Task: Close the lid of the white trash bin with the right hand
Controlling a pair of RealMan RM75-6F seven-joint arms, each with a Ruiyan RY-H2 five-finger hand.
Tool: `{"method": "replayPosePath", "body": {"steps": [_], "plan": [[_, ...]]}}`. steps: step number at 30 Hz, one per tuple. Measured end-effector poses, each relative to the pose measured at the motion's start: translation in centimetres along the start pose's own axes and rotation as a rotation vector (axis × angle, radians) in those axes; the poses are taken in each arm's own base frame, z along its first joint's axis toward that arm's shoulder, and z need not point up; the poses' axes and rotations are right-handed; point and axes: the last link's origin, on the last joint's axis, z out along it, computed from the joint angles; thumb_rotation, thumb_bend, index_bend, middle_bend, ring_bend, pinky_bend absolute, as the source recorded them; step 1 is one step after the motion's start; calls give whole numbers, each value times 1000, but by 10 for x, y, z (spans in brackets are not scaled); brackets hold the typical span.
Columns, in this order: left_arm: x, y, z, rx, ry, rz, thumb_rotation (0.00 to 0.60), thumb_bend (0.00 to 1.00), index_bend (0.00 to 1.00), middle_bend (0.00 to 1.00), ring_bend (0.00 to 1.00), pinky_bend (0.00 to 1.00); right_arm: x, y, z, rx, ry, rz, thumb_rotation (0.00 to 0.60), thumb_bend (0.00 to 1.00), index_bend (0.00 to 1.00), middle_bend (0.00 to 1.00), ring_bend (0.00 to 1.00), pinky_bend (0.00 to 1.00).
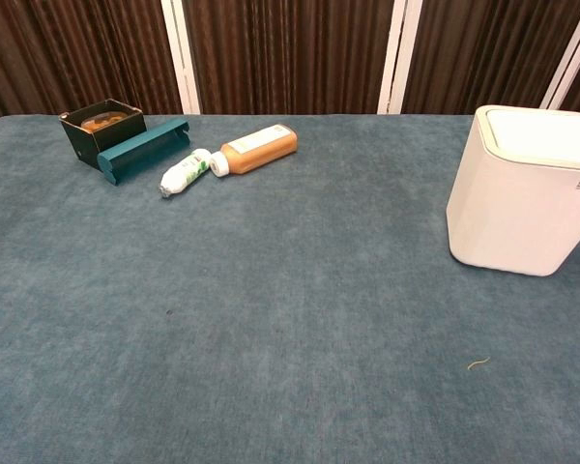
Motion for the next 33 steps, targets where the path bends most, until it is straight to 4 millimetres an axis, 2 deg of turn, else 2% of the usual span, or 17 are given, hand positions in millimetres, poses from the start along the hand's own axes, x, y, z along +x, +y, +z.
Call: {"method": "replayPosePath", "body": {"steps": [9, 20, 25, 29, 33], "plan": [[2, 1, -3, -4, 4, -6, 600, 464, 0, 0, 0, 16, 2, 3, -7, 0, 12, 6, 600, 553, 402, 1000, 1000, 1000], [6, 4, -10, -30, 22, -20, 600, 464, 0, 0, 0, 16, -17, -2, -7, 0, -39, -27, 600, 552, 399, 1000, 1000, 1000], [11, 5, -14, -41, 48, -28, 600, 465, 0, 0, 0, 16, -14, 2, -14, 4, -6, 9, 600, 553, 387, 1000, 1000, 1000], [14, 5, -16, -47, 54, -33, 600, 465, 0, 0, 0, 16, -6, 6, -23, 20, 53, 44, 600, 552, 353, 1000, 1000, 1000], [14, 7, -17, -53, 56, -34, 600, 464, 0, 0, 0, 16, 0, 9, -37, 50, 132, 88, 600, 552, 267, 1000, 990, 998]]}}
